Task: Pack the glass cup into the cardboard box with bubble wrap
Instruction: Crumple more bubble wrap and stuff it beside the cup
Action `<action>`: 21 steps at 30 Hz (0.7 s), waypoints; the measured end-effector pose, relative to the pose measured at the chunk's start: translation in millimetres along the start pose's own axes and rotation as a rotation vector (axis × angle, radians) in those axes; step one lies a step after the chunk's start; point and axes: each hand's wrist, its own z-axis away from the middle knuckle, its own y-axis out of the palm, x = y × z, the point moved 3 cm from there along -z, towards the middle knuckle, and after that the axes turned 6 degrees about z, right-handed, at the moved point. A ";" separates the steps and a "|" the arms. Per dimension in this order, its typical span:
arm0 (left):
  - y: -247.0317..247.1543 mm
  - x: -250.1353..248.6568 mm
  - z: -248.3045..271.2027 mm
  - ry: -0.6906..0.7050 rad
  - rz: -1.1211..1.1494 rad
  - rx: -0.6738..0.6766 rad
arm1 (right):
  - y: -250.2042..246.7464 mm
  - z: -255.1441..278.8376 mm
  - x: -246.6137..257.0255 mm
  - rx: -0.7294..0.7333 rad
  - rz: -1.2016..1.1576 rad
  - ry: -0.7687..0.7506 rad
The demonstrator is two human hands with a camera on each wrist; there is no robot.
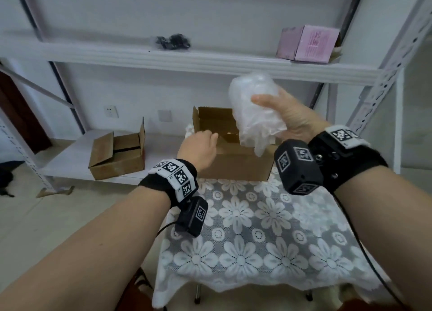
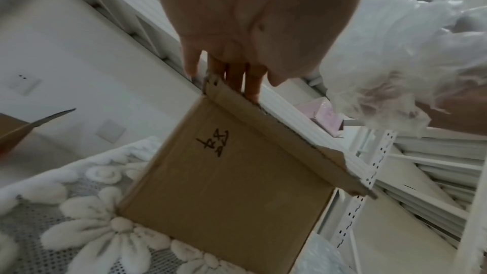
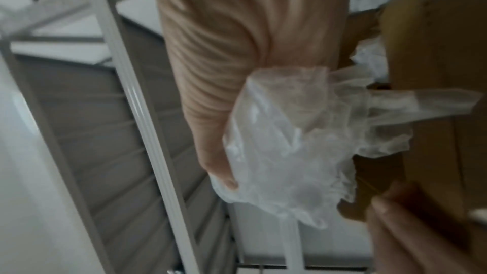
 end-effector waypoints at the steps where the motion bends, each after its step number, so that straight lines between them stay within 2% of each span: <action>1: 1.1 4.6 -1.5 -0.020 -0.004 -0.002 | 5.8 -7.2 0.9 -0.022 0.076 0.008; 4: 2.6 15.6 -9.5 -0.066 -0.009 -0.030 | 22.2 -28.3 -0.7 -0.043 0.251 0.052; 6: 9.4 17.1 -15.8 -0.084 -0.080 0.058 | 28.6 -39.5 -1.5 -0.024 0.304 0.109; 9: 23.5 13.2 -20.6 -0.112 -0.160 0.209 | 34.2 -51.9 -2.1 0.020 0.427 0.271; 14: 32.8 12.0 -27.3 -0.043 -0.182 0.280 | 39.0 -82.6 -6.2 0.026 0.644 0.464; 18: 31.2 24.0 -28.8 0.010 -0.111 0.300 | 46.2 -109.3 -10.3 0.041 0.766 0.436; 19: 30.5 23.4 -27.1 0.031 -0.126 0.306 | 48.5 -112.3 -11.5 0.057 0.837 0.400; 21: 30.8 23.2 -24.6 0.072 -0.164 0.315 | 54.9 -122.5 -14.8 0.103 1.126 0.286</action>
